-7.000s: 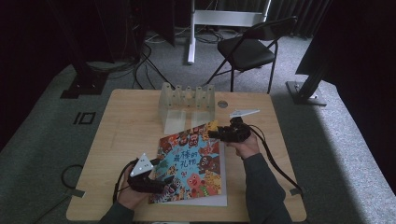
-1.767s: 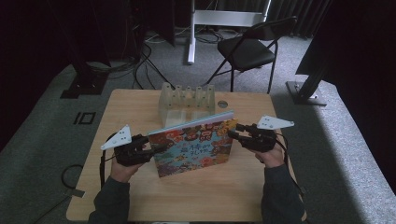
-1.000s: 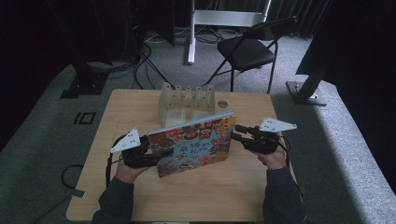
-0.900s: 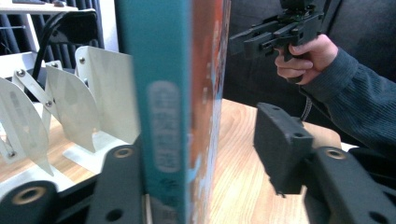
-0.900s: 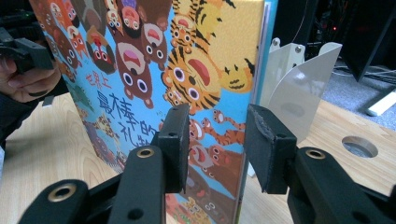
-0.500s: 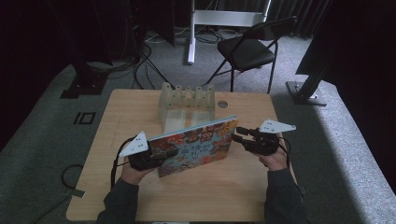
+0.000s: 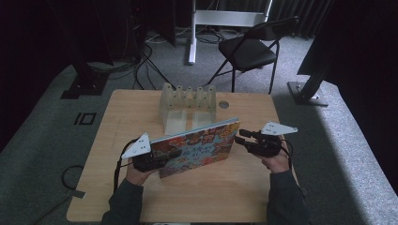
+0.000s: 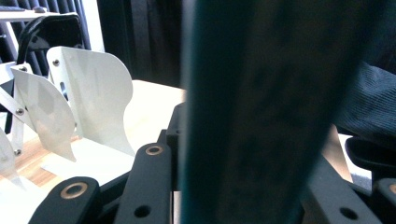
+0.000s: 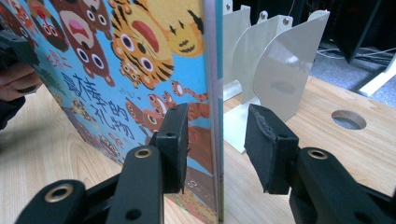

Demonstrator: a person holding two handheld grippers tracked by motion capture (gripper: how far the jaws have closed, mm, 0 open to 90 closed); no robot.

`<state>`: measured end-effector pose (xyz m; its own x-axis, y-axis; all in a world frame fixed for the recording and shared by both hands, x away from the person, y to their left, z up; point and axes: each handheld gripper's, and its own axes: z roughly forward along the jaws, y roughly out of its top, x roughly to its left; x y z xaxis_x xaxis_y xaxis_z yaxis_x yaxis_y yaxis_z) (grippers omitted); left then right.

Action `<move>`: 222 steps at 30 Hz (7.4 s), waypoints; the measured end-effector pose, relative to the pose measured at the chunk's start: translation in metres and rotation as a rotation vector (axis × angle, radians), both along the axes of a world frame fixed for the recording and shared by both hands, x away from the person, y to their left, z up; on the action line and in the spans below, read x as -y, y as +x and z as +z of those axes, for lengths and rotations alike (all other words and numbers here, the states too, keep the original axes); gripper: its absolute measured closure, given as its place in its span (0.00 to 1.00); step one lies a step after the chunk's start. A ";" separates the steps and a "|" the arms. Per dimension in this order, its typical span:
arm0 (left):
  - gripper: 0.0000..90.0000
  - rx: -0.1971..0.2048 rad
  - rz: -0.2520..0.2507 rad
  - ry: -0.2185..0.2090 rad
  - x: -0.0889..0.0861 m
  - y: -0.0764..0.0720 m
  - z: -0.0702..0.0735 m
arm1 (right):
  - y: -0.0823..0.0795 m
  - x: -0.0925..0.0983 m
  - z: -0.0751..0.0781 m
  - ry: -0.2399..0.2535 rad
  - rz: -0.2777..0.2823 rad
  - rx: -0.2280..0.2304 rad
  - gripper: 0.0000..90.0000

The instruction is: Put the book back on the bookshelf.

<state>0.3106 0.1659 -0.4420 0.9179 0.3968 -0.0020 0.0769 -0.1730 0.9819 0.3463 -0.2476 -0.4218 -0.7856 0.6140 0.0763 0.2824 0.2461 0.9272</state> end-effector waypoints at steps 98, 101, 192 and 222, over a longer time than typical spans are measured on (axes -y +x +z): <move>0.78 -0.043 0.114 -0.109 0.009 -0.003 -0.059 | 0.009 0.029 -0.082 -0.179 -0.219 -0.135 0.50; 0.78 -0.050 0.106 -0.112 0.010 -0.002 -0.063 | 0.009 0.030 -0.085 -0.181 -0.221 -0.143 0.50; 0.90 0.025 0.210 -0.043 0.022 -0.028 -0.067 | 0.021 0.050 -0.129 -0.287 -0.367 -0.222 0.29; 0.90 0.028 0.255 -0.039 0.015 -0.033 -0.066 | 0.021 0.050 -0.129 -0.287 -0.367 -0.221 0.29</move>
